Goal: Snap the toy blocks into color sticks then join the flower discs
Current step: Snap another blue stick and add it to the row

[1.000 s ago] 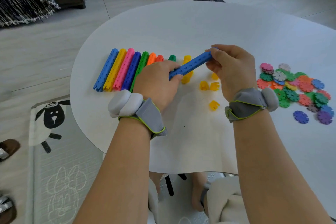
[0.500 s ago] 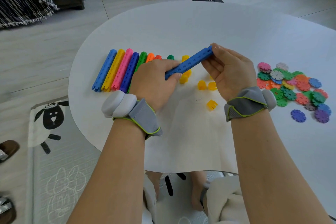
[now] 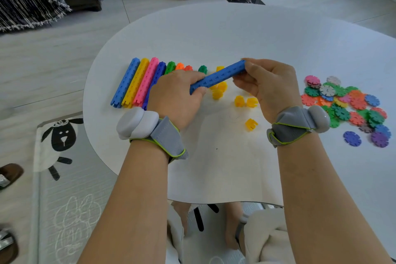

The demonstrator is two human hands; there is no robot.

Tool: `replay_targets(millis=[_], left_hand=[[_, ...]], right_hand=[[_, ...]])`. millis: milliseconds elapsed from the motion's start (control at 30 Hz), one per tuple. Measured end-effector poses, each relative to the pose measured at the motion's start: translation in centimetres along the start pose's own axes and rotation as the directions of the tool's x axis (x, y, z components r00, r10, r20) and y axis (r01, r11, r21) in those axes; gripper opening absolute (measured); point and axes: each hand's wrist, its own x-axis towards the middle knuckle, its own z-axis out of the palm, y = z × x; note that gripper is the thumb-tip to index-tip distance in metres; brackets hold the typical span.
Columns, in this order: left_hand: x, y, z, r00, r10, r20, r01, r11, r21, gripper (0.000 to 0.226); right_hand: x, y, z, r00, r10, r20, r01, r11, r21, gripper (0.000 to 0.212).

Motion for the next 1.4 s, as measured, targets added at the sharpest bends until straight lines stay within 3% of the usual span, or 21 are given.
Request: replay_targets(millis=[67, 200, 333, 400, 467, 533, 600, 700, 933, 1200, 1300, 1400], left_hand=[[0.2, -0.4, -0.2, 0.999, -0.022, -0.047, 0.021, 1.0, -0.011, 0.021], [0.7, -0.8, 0.0, 0.981, -0.113, -0.156, 0.098, 0.99, -0.1, 0.031], [0.8, -0.2, 0.4, 0.978, -0.156, -0.14, 0.125, 0.97, -0.208, 0.043], [0.9, 0.4, 0.7, 0.985, -0.136, -0.109, 0.106, 0.964, -0.244, 0.044], [0.9, 0.9, 1.1, 0.993, -0.097, -0.068, 0.079, 0.969, -0.233, 0.04], [0.6, 1.4, 1.4, 0.998, -0.053, -0.03, 0.048, 0.987, -0.156, 0.036], [0.3, 1.5, 1.6, 0.999, -0.03, -0.011, 0.03, 0.996, -0.08, 0.037], [0.0, 1.2, 1.6, 0.999, -0.051, 0.012, 0.051, 0.999, 0.002, 0.04], [0.1, 0.7, 1.9, 0.991, -0.081, 0.109, 0.058, 0.979, 0.195, 0.04], [-0.7, 0.5, 2.4, 0.975, -0.077, 0.209, 0.001, 0.939, 0.344, 0.038], [-0.8, 0.4, 2.5, 0.979, -0.088, 0.183, 0.022, 0.944, 0.33, 0.042], [-0.6, 0.2, 1.7, 0.983, -0.174, 0.058, 0.153, 0.952, 0.263, 0.042]], right_hand=[[-0.1, -0.1, -0.1, 1.0, -0.007, 0.024, 0.008, 0.998, -0.059, 0.009], [-1.0, -0.6, 0.2, 0.994, -0.005, 0.112, 0.001, 0.999, 0.035, 0.014], [-2.3, -0.5, 0.6, 0.998, -0.039, 0.04, 0.04, 0.999, -0.021, 0.007], [-3.1, 0.3, 1.0, 0.987, -0.124, -0.104, 0.107, 0.982, -0.158, 0.009], [-3.8, 1.5, 1.5, 0.948, -0.253, -0.191, 0.155, 0.895, -0.418, 0.01], [-4.8, 2.3, 2.1, 0.93, -0.334, -0.153, 0.17, 0.761, -0.626, 0.015], [-5.2, 2.7, 2.4, 0.933, -0.352, -0.074, 0.206, 0.692, -0.692, 0.023], [-5.4, 2.6, 2.7, 0.932, -0.363, 0.003, 0.259, 0.659, -0.706, 0.024], [-5.5, 2.0, 3.6, 0.967, -0.241, 0.087, 0.237, 0.713, -0.66, 0.029], [-5.1, 1.4, 3.3, 0.981, -0.195, -0.011, 0.146, 0.768, -0.623, 0.027], [-5.0, 1.5, 3.2, 0.977, -0.213, -0.022, 0.154, 0.773, -0.615, 0.026], [-4.9, 1.5, 3.2, 0.977, -0.211, 0.005, 0.169, 0.77, -0.616, 0.025]])
